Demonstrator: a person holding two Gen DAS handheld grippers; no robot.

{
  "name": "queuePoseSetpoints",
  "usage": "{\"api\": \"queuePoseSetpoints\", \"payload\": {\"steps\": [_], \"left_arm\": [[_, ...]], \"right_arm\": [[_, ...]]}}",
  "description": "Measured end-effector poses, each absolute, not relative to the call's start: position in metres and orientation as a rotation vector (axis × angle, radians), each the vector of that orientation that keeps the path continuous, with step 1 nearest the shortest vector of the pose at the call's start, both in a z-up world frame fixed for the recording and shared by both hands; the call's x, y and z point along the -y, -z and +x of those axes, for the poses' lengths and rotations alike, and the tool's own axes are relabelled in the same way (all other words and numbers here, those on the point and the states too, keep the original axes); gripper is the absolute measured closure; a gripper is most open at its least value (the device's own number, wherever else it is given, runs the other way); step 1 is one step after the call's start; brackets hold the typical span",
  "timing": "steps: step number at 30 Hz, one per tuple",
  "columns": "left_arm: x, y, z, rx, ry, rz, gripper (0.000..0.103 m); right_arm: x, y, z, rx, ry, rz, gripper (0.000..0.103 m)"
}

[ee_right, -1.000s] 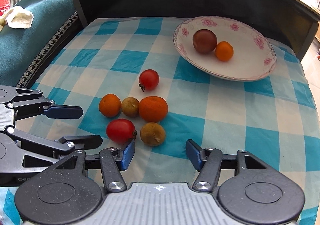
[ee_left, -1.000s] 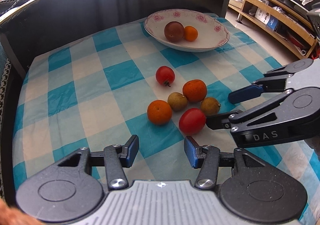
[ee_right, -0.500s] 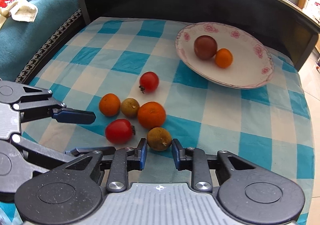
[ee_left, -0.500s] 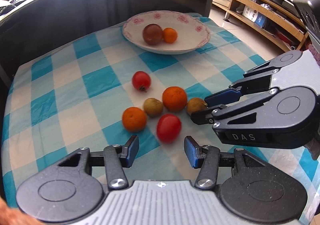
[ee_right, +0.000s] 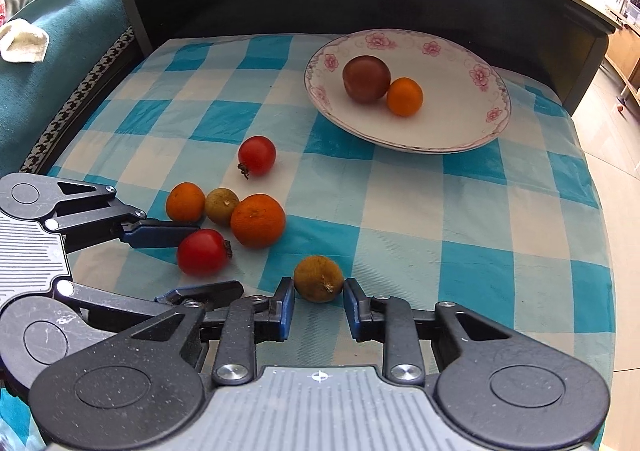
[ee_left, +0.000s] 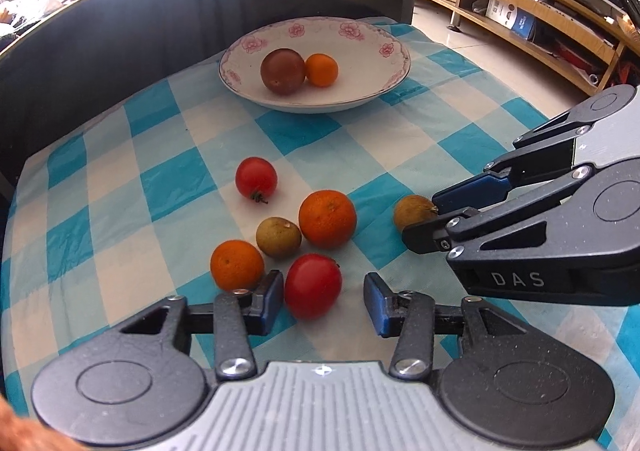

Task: Organize fruits
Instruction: 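Close right gripper on the small brown fruit while left gripper closes on the red tomato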

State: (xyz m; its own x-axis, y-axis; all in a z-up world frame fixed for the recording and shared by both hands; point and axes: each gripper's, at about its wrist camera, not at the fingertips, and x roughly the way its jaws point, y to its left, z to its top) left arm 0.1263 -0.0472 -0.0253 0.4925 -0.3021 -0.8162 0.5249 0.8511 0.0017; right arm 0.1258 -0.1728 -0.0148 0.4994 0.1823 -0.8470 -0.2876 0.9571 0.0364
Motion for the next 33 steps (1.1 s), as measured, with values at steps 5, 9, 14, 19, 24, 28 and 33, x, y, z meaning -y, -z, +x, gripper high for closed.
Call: {"api": "queuePoseSetpoints", "payload": {"steps": [5, 9, 14, 19, 24, 28, 33], "left_arm": [[0.051, 0.024, 0.125, -0.924, 0.475, 0.302, 0.065], [0.051, 0.023, 0.125, -0.937, 0.475, 0.309, 0.065], [0.051, 0.019, 0.122, -0.94, 0.481, 0.313, 0.066], [0.052, 0.014, 0.121, -0.929, 0.479, 0.315, 0.066], [0.049, 0.01, 0.124, -0.924, 0.465, 0.308, 0.066], [0.047, 0.007, 0.128, -0.916, 0.456, 0.3, 0.066], [0.046, 0.001, 0.13, -0.902, 0.448, 0.296, 0.066]], "right_arm": [[0.176, 0.014, 0.126, -1.01, -0.275, -0.113, 0.082], [0.175, 0.013, 0.127, -1.007, -0.275, -0.114, 0.082], [0.173, 0.011, 0.126, -1.001, -0.279, -0.117, 0.082], [0.172, 0.007, 0.125, -0.991, -0.285, -0.118, 0.082], [0.173, 0.004, 0.126, -0.984, -0.283, -0.115, 0.083], [0.173, 0.002, 0.125, -0.976, -0.283, -0.113, 0.084], [0.173, -0.002, 0.125, -0.961, -0.283, -0.109, 0.085]]}}
